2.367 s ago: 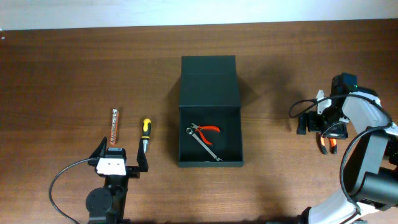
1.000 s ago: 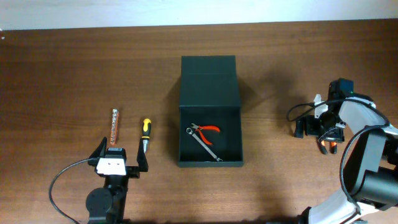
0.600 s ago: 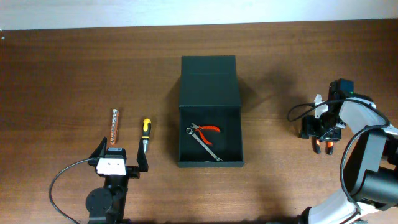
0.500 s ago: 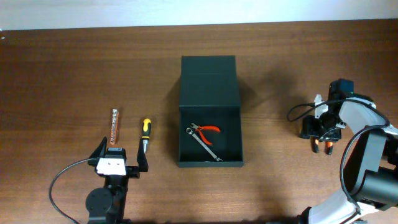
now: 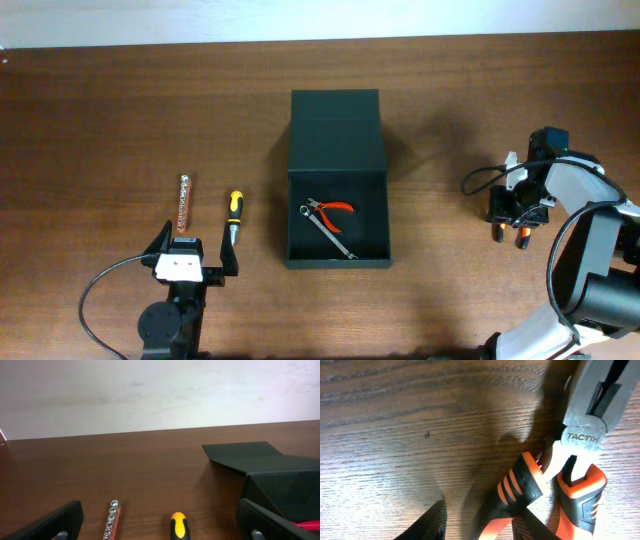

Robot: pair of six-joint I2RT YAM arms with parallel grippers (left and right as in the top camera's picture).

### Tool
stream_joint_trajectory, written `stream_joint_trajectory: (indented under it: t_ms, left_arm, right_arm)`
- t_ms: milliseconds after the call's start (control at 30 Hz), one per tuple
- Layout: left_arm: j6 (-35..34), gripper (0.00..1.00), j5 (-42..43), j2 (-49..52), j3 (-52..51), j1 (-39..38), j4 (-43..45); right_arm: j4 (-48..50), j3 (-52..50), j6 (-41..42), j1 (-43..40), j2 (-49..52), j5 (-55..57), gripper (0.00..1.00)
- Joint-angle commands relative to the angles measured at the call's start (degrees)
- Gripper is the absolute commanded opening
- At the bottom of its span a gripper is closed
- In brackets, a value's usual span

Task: Pack container
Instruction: 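Lower the right gripper and grasp the needle-nose pliers at the handles, then carry the needle-nose pliers over the black box and lower inside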

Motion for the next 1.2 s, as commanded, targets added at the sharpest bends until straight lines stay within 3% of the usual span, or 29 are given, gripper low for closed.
stream_joint_trajectory:
  t_ms: [0,133,467,600,733,1167]
  left_arm:
    - [0.90,0.99,-0.42,-0.44,-0.44,0.13,-0.02]
    - [0.90,0.99,-0.44,-0.44,-0.44,0.13,-0.02]
    - [0.90,0.99,-0.42,-0.44,-0.44,0.13,-0.02]
    - [0.90,0.99,-0.42,-0.44,-0.44,0.13,-0.02]
    - [0.90,0.99,-0.44,-0.44,-0.44,0.13,-0.02]
    - [0.90,0.99,-0.44,-0.44,-0.44,0.13,-0.02]
  right_arm:
    - [0.66,-0.72,0.72,0.00,0.70,-1.25,0.39]
    - [0.81,-0.72,0.74,0.02,0.70,-2.10,0.27]
    - [0.72,-0.31,0.66,0.02,0.70,-8.81,0.27]
    - [-1.44,1.84,0.50,0.48,0.70,-9.79,0.18]
    - [-5.29,5.64,-0.87,2.54,0.68,-10.23,0.07]
    - [-17.75,27.15,-3.02,17.09,0.68,-10.19,0.04]
